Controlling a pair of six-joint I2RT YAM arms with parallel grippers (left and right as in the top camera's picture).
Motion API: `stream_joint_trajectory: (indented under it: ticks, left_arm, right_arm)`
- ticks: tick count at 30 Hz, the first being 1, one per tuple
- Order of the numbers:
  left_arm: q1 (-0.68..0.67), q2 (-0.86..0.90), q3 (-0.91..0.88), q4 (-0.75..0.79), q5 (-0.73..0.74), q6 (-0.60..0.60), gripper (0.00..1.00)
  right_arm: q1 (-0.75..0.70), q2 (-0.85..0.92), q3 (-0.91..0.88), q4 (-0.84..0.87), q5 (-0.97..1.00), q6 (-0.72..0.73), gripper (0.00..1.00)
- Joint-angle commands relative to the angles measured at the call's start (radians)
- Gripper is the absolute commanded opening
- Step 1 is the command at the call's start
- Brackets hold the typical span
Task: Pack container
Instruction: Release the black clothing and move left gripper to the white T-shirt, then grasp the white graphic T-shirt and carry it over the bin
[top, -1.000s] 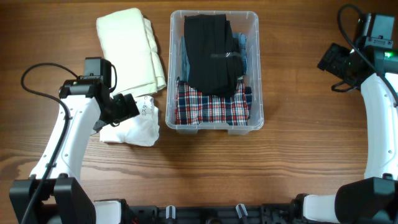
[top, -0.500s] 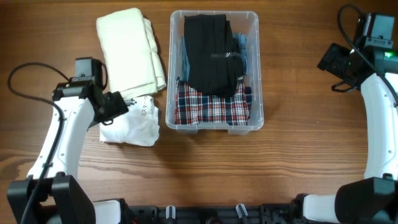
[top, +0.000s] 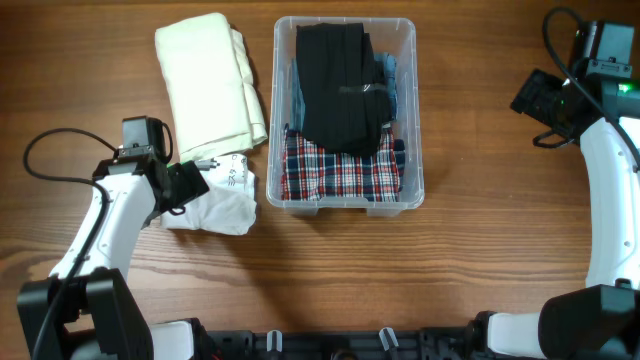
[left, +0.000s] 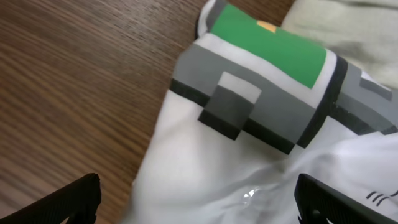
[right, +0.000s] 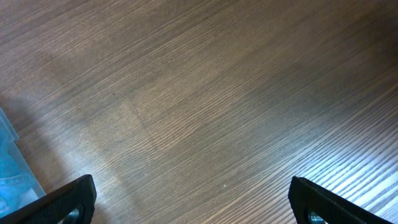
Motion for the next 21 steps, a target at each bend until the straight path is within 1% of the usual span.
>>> stream_joint_trajectory:
  ticks: [1,9,14,20,21]
  left_arm:
    - [0.005,0.006,-0.054,0.061,0.043,-0.005,1.00]
    - [0.005,0.019,-0.073,0.109,0.043,-0.005,1.00]
    - [0.005,0.100,-0.073,0.142,0.043,0.043,1.00]
    - [0.005,0.160,-0.073,0.145,0.043,0.043,0.99]
    - [0.005,0.160,-0.073,0.145,0.043,0.043,0.92]
  right_arm:
    - [0.002,-0.002,0.009,0.002,0.010,0.012,1.00]
    - [0.002,-0.002,0.009,0.002,0.010,0.012,1.00]
    - [0.002,-0.002,0.009,0.002,0.010,0.012,1.00]
    - [0.002,-0.002,0.009,0.002,0.010,0.011,1.00]
    - [0.002,-0.002,0.009,0.002,0.010,0.012,1.00]
